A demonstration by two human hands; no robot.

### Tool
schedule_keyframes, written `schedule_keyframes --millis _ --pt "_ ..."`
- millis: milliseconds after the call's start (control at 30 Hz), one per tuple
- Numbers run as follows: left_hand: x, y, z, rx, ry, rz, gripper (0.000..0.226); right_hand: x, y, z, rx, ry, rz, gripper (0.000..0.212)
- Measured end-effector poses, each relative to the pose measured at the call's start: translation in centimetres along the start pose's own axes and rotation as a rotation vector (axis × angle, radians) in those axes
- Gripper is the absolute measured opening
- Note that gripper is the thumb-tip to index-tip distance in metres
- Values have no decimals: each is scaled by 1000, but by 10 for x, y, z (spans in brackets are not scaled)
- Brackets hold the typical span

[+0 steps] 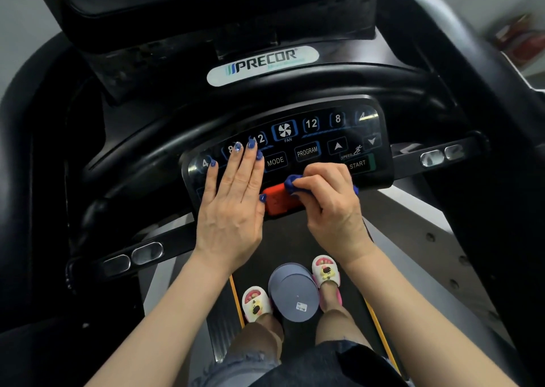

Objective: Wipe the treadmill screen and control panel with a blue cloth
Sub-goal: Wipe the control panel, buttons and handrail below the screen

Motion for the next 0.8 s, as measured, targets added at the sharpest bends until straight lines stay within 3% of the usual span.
schedule_keyframes --millis 133,333,633,800 --pt "1 0 0 1 -10 2 59 -3 -2 -6 -71 -8 61 12" --pt "2 0 0 -12 -32 0 58 11 -1 11 44 14 -50 6" --pt "5 0 -1 -27 -81 21 57 15 -11 18 45 -7 -45 9" --pt "7 -1 -1 -14 -113 29 59 15 -16 18 -42 -11 30 11"
Point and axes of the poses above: each hand's wrist, its own y-axis towards the middle knuckle, its own z-axis out of the palm, x = y × z, the point moved 4 cm from there along y, towards the middle knuckle, and after that the axes turned 13 degrees about y, right-handed, at the moved point
